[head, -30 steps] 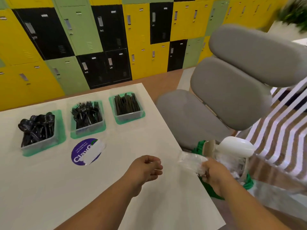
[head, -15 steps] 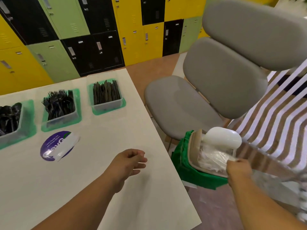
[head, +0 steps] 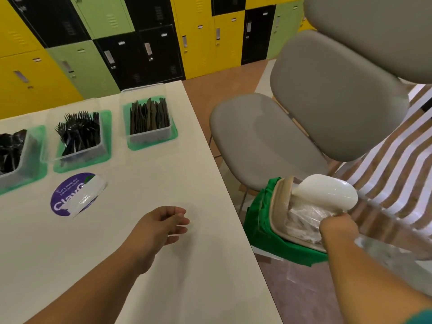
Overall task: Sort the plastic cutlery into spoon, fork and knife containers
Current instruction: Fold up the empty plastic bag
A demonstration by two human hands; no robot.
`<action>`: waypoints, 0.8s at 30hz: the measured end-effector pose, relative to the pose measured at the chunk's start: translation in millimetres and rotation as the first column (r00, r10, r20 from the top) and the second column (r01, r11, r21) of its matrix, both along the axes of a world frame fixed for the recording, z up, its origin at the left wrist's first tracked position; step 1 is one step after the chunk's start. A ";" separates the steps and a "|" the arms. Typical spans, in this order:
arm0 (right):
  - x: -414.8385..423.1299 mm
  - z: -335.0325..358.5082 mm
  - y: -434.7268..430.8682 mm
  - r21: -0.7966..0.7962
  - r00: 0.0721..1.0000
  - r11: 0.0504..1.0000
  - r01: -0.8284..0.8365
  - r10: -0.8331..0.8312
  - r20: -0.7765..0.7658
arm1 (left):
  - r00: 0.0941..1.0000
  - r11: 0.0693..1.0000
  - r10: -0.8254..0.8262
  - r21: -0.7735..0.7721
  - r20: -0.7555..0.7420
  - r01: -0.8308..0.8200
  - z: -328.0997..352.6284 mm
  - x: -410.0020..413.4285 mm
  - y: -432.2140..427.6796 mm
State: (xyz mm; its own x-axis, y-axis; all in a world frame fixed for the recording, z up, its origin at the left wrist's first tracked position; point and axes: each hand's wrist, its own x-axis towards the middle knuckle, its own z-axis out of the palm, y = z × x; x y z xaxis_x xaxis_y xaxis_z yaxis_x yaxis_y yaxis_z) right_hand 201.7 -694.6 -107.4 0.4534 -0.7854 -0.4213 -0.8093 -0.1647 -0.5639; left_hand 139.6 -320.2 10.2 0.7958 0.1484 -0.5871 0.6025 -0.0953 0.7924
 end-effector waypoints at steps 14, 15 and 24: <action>1.4 -15.5 14.6 0.212 0.982 0.973 -0.087 0.049 0.181 | 0.998 0.982 0.022 0.184 0.052 -0.032 -20.1 5.9 18.7; 0.4 -22.6 14.5 0.184 0.977 0.977 -0.111 0.073 0.203 | 0.996 0.947 -0.024 0.322 0.083 -0.004 -21.9 6.3 20.6; -11.1 -26.7 23.9 0.064 0.978 0.992 -0.107 0.093 0.187 | 0.866 0.488 -0.460 0.759 -0.196 0.430 -36.4 4.5 48.4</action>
State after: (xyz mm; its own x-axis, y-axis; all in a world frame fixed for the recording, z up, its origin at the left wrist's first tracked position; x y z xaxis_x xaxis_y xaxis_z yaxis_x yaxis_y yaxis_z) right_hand 190.6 -670.7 -134.1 0.6031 -0.7023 -0.3783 -0.6724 -0.1925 -0.7147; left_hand 144.0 -271.8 -26.2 0.9021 0.1423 -0.4074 0.2799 -0.9114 0.3015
